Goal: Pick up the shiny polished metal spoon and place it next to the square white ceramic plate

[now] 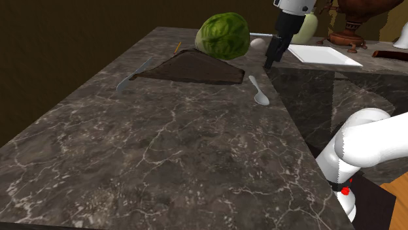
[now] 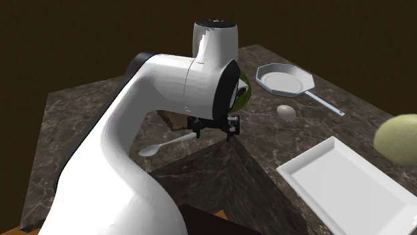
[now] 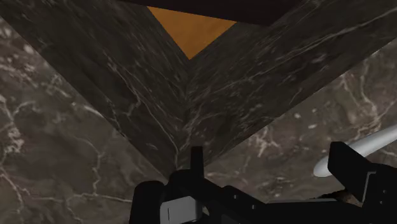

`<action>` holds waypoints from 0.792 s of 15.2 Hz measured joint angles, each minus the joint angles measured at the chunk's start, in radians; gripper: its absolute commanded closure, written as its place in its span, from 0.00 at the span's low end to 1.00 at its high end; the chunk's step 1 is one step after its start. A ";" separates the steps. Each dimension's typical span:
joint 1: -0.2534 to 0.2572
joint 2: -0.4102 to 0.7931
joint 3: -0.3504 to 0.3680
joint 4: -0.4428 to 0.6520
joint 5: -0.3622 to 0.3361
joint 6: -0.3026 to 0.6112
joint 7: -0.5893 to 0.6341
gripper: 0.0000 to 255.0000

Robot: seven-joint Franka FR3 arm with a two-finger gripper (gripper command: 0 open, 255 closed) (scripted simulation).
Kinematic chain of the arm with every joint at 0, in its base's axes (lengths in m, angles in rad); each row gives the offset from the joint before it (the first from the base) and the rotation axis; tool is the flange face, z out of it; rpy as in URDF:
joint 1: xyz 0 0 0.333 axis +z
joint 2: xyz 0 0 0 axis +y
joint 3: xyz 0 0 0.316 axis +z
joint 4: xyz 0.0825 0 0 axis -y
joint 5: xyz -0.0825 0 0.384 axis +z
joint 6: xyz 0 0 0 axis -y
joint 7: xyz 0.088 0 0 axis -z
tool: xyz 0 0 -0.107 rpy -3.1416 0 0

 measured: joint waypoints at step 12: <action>-0.176 -0.036 0.237 0.043 0.351 -0.120 0.889 0.00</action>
